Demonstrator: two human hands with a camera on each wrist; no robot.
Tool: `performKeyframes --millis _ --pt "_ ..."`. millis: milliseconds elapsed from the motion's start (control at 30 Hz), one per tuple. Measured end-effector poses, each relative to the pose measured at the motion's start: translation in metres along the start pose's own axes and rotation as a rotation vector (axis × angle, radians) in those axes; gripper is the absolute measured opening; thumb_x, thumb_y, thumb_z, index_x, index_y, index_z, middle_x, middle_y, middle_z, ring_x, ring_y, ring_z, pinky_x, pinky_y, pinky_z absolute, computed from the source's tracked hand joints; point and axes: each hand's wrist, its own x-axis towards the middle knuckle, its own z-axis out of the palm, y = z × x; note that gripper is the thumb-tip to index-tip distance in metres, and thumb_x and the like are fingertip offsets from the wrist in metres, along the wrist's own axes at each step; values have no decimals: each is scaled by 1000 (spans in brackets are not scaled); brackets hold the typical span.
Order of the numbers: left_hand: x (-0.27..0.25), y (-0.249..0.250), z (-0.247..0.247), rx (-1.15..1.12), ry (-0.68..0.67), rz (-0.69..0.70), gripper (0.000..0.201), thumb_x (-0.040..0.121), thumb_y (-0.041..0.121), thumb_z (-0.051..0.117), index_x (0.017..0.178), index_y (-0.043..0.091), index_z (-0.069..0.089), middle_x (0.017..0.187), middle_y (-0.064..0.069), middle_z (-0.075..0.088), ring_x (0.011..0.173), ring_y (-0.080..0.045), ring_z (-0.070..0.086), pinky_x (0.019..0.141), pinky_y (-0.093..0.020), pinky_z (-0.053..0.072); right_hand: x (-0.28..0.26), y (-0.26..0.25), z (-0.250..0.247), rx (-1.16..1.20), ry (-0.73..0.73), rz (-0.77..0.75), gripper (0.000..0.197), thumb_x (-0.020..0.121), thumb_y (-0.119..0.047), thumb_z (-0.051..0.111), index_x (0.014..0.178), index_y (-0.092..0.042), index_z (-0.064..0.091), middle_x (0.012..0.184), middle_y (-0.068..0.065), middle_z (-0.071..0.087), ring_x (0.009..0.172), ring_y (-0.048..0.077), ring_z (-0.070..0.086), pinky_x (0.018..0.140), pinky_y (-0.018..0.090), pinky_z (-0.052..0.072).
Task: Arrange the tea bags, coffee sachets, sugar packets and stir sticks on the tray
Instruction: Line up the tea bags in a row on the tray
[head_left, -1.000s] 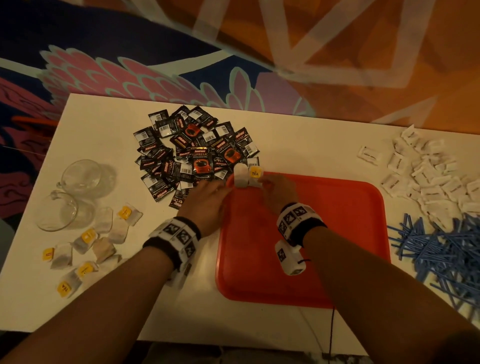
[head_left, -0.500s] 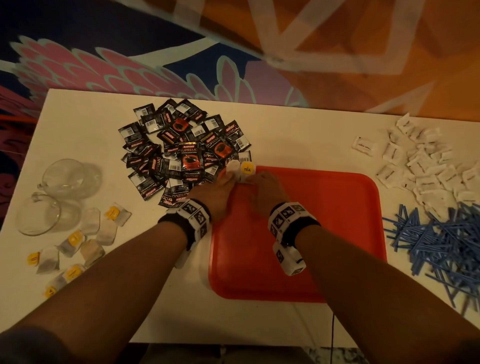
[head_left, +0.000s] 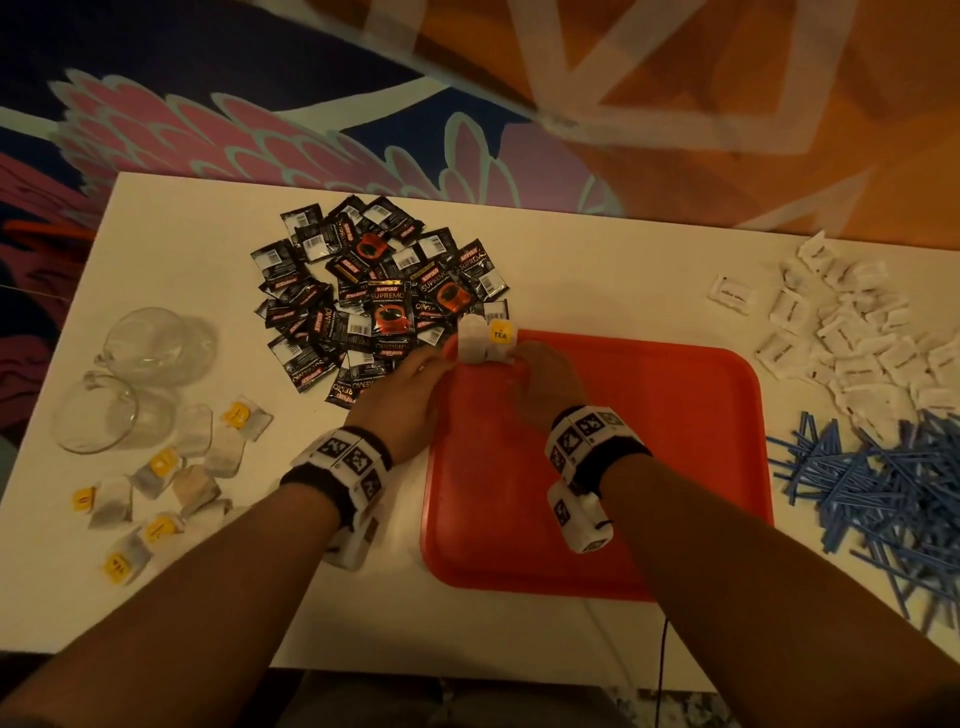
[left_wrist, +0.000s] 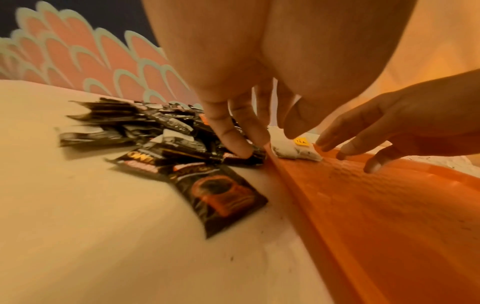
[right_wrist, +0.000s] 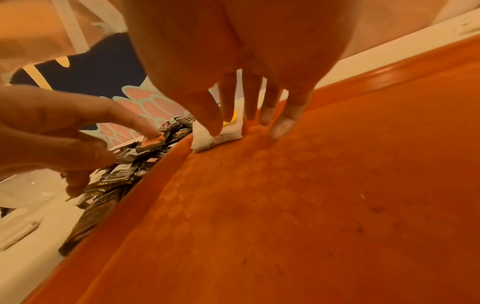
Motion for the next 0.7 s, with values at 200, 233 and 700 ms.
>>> performKeyframes --millis 200,233,700 --pt "-50 -17 11 -112 123 -183 37 97 18 52 134 18 54 136 -2 45 109 -25 57 85 -38 53 -22 -10 -1 -105 -106 20 53 96 -19 55 146 -21 38 155 3 31 144 24 25 117 38 23" --pt "-56 -20 15 -116 130 -211 34 97 18 52 132 18 56 133 -2 47 107 -26 58 84 -39 53 -24 -11 0 -109 -122 28 52 97 -20 54 146 -22 37 154 3 33 142 24 30 115 39 27" --pt "-207 -57 75 -135 206 -602 29 91 18 57 119 14 64 123 -7 54 115 -30 52 81 -39 51 -96 -84 74 -158 -388 -257 13 94 -19 58 99 -22 69 103 -3 67 95 14 60 81 27 50"
